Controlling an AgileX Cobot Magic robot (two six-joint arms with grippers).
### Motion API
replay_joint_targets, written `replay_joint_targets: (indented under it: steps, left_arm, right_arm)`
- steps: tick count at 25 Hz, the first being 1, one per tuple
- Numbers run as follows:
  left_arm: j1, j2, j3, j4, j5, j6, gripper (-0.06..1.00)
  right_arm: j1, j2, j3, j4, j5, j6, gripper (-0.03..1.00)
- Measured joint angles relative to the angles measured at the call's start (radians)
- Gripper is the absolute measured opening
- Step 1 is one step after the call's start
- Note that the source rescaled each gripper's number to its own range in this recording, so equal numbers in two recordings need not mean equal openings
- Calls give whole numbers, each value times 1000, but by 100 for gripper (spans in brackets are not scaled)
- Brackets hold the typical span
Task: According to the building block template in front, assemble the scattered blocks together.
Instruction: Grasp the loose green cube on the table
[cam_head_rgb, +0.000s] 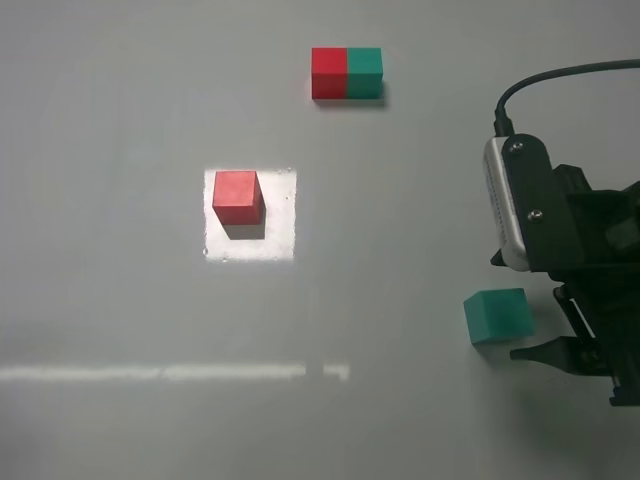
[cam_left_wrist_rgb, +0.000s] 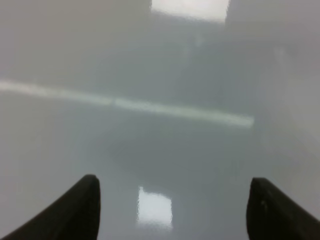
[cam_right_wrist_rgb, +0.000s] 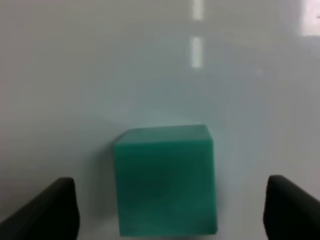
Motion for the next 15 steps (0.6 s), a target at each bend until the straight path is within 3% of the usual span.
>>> replay_joint_targets:
  steps: [7,15]
  left_arm:
    - [0,0,0,0,0,0,53]
    - [0,0,0,0,0,0,53]
  right_arm:
    - [0,34,0,-68,-37,74,100]
    - [0,35,25,-76,-45,139,93]
